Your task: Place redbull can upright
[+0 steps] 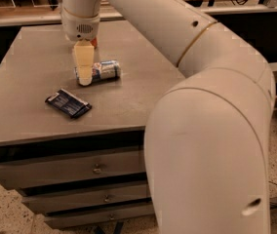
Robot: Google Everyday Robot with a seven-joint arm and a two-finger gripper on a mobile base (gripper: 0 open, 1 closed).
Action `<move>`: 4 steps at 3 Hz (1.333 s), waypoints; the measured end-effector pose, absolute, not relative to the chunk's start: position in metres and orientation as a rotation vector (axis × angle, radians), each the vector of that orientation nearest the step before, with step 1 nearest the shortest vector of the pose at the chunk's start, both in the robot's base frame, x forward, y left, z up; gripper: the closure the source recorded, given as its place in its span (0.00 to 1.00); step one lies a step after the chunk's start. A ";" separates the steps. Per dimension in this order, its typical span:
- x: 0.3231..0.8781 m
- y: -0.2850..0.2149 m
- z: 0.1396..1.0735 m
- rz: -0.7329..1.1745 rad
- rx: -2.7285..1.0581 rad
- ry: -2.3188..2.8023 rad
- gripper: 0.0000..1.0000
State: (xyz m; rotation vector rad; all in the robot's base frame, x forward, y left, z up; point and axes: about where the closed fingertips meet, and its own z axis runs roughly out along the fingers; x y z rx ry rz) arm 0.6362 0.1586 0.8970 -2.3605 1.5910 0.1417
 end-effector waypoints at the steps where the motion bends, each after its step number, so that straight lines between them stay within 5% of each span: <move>1: 0.636 0.170 0.879 0.106 -2.377 1.653 0.00; 4: 0.637 0.160 0.849 0.010 -2.317 1.810 0.00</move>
Offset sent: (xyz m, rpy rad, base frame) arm -0.0114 0.0036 -0.0588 -0.1839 0.0011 -0.1275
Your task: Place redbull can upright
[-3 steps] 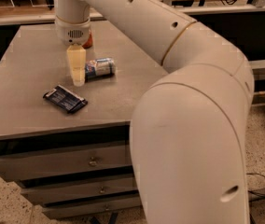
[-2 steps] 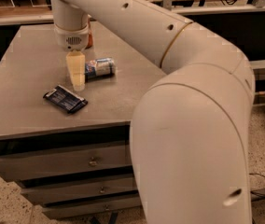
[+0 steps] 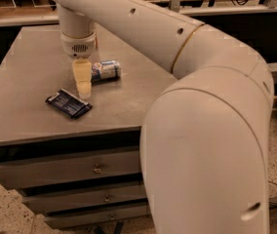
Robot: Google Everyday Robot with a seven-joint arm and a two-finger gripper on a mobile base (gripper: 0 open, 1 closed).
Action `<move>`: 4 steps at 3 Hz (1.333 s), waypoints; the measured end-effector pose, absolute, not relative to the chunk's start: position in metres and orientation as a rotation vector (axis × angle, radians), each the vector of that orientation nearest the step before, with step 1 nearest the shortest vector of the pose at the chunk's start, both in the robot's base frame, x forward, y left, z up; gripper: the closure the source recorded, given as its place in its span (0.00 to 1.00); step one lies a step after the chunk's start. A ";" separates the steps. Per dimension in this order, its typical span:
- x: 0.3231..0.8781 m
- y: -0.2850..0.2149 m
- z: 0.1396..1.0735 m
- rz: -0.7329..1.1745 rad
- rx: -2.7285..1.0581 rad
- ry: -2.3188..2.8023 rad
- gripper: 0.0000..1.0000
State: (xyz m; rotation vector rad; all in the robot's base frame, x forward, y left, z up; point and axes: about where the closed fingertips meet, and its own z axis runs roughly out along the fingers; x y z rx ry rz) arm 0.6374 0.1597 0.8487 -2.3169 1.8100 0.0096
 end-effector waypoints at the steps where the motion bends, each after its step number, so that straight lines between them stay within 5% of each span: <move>1: 0.639 0.161 0.847 0.011 -2.315 1.807 0.19; 4: 0.642 0.159 0.848 0.042 -2.290 1.793 0.96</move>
Offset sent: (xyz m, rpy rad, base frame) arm 0.0011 0.0016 -0.0020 0.0028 -0.0014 0.0006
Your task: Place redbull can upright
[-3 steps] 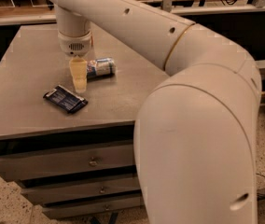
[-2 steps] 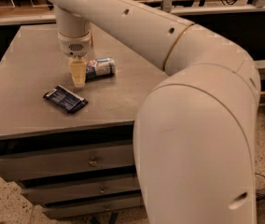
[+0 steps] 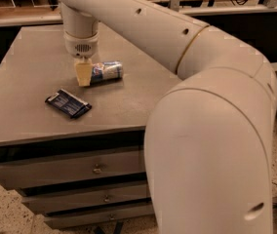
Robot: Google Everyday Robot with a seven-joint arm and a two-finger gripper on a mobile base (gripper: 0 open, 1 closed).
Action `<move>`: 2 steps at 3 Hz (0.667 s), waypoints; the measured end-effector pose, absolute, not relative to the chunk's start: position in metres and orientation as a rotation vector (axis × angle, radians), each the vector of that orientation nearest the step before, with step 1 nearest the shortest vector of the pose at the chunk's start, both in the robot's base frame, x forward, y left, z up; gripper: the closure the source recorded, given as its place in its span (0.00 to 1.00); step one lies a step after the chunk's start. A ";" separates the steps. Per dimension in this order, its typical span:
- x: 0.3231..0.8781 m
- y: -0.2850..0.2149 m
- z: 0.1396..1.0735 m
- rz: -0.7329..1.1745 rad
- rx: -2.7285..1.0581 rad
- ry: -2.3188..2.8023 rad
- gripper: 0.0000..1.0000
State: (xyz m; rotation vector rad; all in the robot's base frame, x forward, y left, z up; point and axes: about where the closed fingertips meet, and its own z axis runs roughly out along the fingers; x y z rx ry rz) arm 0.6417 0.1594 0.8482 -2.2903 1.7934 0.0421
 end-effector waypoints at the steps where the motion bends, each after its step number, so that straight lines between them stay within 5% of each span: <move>1: 0.646 0.111 0.909 0.069 -2.197 1.811 1.00; 2: 0.653 0.087 0.958 0.079 -2.111 1.802 1.00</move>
Offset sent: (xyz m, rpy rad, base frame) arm 0.0089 -0.1128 0.1602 0.1511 -0.0480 -0.1175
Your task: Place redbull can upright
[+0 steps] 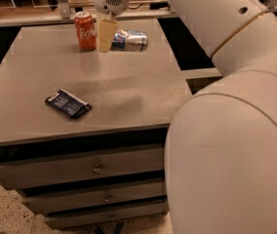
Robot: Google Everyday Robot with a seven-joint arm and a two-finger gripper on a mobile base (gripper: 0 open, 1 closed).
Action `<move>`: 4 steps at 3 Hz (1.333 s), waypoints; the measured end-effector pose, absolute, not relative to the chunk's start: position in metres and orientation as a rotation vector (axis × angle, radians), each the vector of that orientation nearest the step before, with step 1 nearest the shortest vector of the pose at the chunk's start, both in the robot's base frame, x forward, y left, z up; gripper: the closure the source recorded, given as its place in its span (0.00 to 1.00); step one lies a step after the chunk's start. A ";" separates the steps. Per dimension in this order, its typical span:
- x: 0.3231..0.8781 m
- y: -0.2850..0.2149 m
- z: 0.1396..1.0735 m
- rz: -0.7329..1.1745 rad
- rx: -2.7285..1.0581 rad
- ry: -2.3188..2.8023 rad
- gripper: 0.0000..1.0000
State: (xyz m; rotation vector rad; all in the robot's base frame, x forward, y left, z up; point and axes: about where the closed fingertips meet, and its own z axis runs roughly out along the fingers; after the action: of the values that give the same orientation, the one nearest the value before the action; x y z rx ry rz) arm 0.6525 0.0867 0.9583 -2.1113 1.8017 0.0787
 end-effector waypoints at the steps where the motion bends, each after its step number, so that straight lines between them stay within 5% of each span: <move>1: 0.659 0.095 0.954 0.095 -2.098 1.767 1.00; 4: 0.654 0.105 1.021 0.684 -1.662 1.221 1.00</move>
Offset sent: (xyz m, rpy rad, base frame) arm 0.0046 0.0075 0.0201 0.2608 -0.0187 0.0762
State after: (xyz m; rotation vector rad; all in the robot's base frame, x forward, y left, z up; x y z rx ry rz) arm 0.6541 0.1054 1.0213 -1.6618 1.2213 0.6840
